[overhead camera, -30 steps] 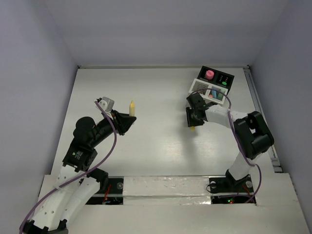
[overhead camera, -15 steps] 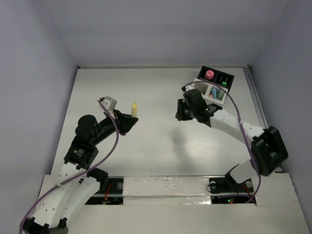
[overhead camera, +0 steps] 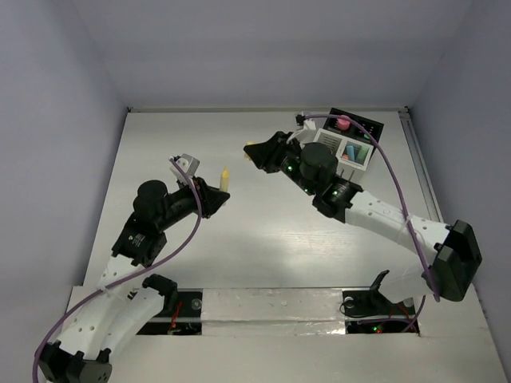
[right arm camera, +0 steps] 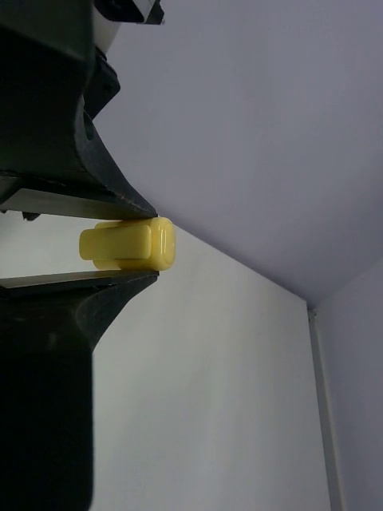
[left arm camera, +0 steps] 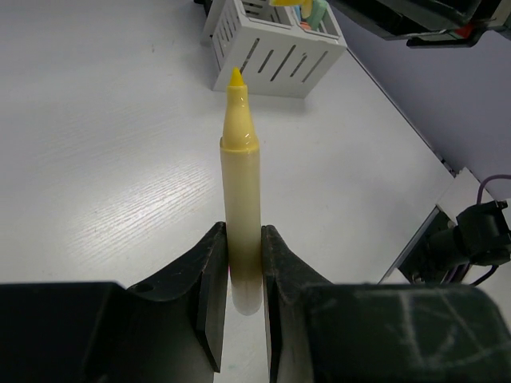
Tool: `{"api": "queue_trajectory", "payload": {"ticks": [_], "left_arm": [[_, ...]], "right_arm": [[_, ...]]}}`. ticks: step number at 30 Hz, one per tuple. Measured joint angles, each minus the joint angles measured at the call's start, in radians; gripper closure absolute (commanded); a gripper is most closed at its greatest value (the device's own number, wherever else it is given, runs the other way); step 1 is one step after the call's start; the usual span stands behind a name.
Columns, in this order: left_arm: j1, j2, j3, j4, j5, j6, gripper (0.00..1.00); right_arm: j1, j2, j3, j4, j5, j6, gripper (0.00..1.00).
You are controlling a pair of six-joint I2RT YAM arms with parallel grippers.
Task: Sort the stationery into containers
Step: Close the pen cap on the pen.
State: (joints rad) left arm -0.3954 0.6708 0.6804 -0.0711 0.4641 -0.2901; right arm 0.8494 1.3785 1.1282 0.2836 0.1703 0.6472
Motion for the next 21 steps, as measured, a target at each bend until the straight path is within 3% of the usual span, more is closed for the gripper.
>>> {"api": "queue_trajectory", "payload": {"ticks": [10, 21], "left_arm": [[0.0, 0.028, 0.0, 0.0, 0.0, 0.0, 1.0], [0.0, 0.025, 0.0, 0.0, -0.005, 0.0, 1.0]], "right_arm": [[0.115, 0.136, 0.108, 0.087, 0.051, -0.009, 0.89], [0.128, 0.147, 0.126, 0.092, 0.117, -0.046, 0.88]]}}
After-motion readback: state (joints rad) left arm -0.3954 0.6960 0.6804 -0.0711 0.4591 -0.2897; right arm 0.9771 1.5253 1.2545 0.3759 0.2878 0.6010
